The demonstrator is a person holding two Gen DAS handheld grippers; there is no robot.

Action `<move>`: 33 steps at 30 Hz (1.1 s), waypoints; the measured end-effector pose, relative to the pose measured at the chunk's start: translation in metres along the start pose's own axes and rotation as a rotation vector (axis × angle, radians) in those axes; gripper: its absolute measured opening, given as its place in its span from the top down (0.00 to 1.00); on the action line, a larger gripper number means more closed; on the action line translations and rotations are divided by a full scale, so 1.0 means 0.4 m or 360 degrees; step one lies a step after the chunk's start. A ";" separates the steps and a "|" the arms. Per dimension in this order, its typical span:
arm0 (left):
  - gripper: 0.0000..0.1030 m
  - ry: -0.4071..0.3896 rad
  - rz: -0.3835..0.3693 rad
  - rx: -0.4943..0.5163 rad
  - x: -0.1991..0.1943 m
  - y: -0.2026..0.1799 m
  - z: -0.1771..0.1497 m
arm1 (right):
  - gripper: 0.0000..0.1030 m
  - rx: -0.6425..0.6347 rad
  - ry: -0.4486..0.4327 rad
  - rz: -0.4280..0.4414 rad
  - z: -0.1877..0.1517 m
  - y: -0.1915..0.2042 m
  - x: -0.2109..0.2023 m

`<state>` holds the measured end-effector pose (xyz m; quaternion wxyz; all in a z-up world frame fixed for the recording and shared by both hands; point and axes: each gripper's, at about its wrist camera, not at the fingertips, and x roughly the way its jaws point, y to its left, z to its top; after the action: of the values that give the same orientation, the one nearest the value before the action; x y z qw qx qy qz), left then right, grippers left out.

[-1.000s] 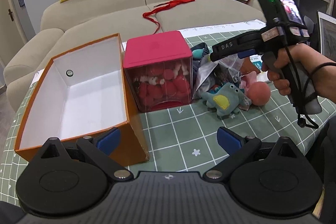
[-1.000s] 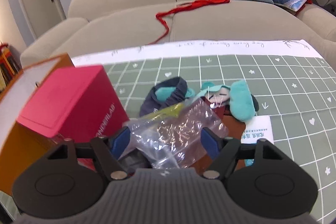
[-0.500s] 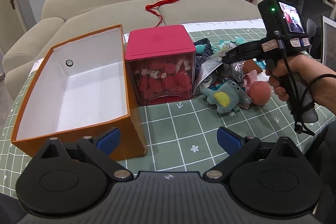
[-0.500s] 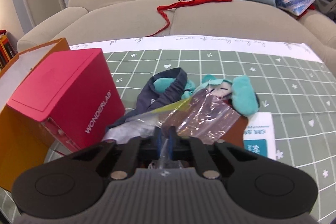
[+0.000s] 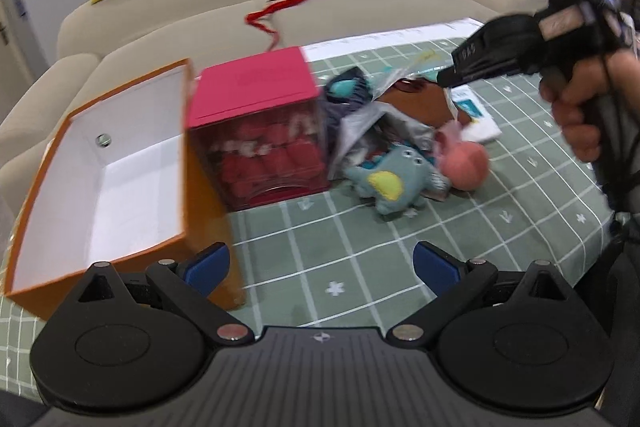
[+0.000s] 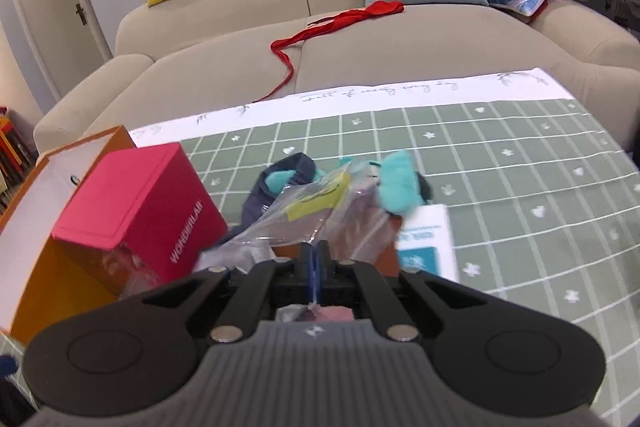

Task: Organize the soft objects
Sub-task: 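Lift the plastic bag with the right tool while the left tool grasps the blue plush dinosaur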

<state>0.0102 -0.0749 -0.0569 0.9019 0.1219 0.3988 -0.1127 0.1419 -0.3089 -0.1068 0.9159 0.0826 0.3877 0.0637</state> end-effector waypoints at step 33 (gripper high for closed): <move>0.00 0.0006 -0.0208 -0.0084 0.322 -0.073 0.081 | 1.00 0.0211 0.0362 -0.0153 -0.024 -0.161 0.036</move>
<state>0.1086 -0.1264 -0.1358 0.8947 0.0722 0.4105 -0.1605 0.1484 -0.3682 -0.1364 0.8606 0.1165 0.4958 0.0031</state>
